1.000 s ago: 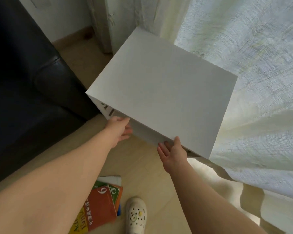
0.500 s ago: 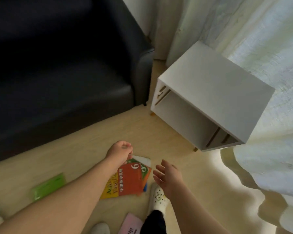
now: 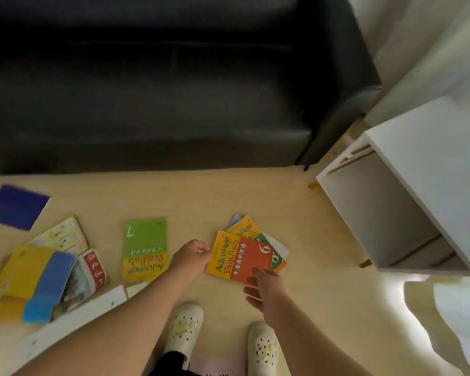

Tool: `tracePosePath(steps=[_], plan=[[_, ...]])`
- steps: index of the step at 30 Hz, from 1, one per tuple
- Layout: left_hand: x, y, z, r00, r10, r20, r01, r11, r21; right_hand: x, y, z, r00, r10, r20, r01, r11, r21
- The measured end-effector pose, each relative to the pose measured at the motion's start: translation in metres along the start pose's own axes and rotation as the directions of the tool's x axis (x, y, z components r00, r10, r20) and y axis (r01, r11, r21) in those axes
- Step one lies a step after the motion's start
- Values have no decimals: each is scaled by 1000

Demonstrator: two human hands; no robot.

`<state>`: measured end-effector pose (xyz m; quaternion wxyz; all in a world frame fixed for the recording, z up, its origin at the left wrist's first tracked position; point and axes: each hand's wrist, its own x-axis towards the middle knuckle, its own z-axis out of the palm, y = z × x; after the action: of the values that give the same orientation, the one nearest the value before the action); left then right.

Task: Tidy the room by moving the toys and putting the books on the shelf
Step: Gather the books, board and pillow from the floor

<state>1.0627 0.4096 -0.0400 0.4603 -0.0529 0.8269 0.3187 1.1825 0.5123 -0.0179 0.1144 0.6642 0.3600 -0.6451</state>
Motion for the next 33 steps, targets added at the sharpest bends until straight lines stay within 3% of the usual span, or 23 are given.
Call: tracePosePath(steps=[7,12,19,22,25,27,29,33], plan=[[-20,-91,-38,986,-114,-123,87,976,-201,-9,28,65,986,-44,158,93,943,-319],[-11,-156,-75,953,-222,-206,167,952,-255,2,66,122,979,-26,203,123,869,-480],[32,-265,-128,879,-359,-315,342,933,-111,46,139,221,978,13,210,136,721,-680],[54,-297,-137,894,-342,-289,349,937,-28,63,162,260,982,19,189,135,628,-766],[75,-331,-150,871,-372,-321,367,927,-80,85,183,291,984,11,176,139,564,-814],[86,-356,-159,842,-412,-348,407,909,-91,103,198,308,988,4,155,127,556,-822],[92,-375,-167,817,-419,-397,432,900,-61,116,204,317,992,38,122,73,614,-786],[101,-413,-186,675,-504,-539,493,852,-178,129,220,332,987,122,106,-25,764,-645]])
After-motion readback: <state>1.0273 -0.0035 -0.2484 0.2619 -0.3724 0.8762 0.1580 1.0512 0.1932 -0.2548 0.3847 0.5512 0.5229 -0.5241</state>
